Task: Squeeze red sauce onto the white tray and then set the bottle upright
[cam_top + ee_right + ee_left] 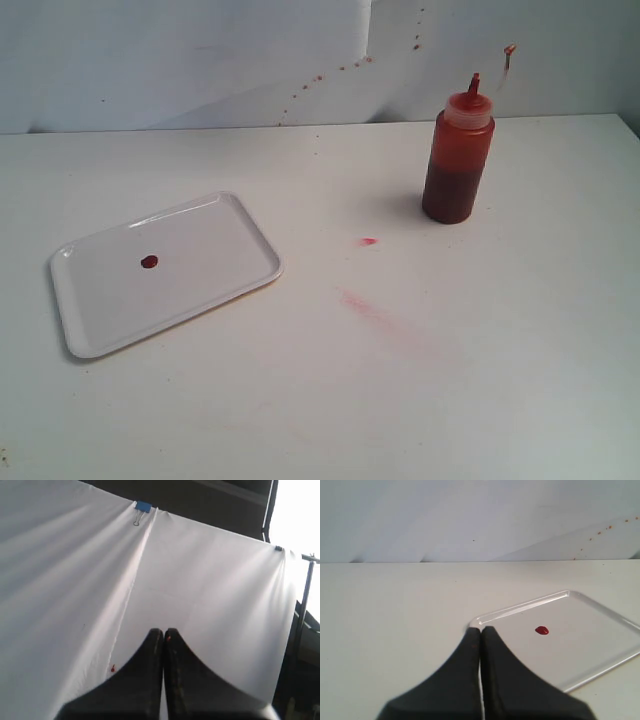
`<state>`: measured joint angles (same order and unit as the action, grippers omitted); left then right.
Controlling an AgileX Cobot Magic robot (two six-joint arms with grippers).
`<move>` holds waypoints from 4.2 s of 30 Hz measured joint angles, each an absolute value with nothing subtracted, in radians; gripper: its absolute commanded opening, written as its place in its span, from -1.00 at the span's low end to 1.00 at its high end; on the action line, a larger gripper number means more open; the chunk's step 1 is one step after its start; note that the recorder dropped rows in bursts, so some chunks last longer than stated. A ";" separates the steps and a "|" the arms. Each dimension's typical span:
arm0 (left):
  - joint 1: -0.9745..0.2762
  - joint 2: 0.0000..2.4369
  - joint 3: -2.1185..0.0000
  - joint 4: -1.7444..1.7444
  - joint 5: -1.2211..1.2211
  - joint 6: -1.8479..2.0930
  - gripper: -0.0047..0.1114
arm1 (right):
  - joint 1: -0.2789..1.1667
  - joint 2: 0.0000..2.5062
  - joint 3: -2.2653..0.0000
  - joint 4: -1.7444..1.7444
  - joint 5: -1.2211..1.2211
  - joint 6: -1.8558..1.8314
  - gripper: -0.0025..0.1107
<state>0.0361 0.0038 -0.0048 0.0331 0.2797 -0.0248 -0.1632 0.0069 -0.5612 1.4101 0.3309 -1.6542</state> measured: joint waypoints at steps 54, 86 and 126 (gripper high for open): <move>0.036 0.004 -0.005 0.033 0.277 -0.022 -0.92 | -0.150 0.005 -0.004 -0.129 0.344 0.030 -0.96; 0.036 0.004 -0.005 0.033 0.277 -0.022 -0.92 | 0.058 0.005 -0.004 -0.127 0.350 0.175 -0.96; 0.036 0.004 -0.005 0.033 0.277 -0.022 -0.92 | 0.058 0.005 -0.004 -0.065 0.350 0.043 -0.96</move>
<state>0.0361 0.0038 -0.0048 0.0331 0.2767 -0.0224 0.0575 0.0054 -0.0035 -0.0650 0.3500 0.0428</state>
